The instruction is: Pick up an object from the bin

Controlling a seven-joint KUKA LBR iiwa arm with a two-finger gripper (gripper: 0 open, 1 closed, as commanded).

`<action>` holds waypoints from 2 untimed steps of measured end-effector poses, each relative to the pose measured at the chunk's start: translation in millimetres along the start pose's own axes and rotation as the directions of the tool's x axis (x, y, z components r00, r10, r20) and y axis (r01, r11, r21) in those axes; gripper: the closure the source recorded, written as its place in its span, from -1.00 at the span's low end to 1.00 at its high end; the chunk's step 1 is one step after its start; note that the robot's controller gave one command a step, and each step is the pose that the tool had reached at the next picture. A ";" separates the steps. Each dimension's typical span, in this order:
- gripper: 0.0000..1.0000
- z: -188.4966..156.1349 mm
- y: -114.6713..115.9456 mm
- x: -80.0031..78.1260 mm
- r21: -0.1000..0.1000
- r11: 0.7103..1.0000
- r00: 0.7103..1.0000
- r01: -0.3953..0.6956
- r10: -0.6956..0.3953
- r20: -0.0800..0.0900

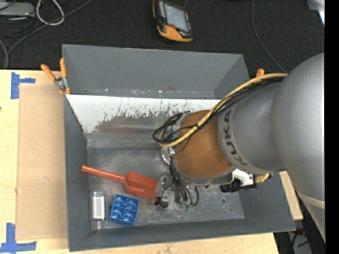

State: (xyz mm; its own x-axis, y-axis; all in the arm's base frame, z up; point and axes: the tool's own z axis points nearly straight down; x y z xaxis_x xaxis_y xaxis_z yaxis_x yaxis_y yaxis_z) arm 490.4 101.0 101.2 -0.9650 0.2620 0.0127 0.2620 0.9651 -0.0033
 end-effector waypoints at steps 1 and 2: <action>1.00 -31.7 -0.6 1.1 0.002 1.000 1.000 0.000 0.000 -0.003; 1.00 -55.1 -0.2 0.3 0.000 1.000 1.000 0.001 -0.001 0.000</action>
Offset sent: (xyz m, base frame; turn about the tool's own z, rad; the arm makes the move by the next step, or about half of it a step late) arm -0.0010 -0.0005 0.0208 -0.0001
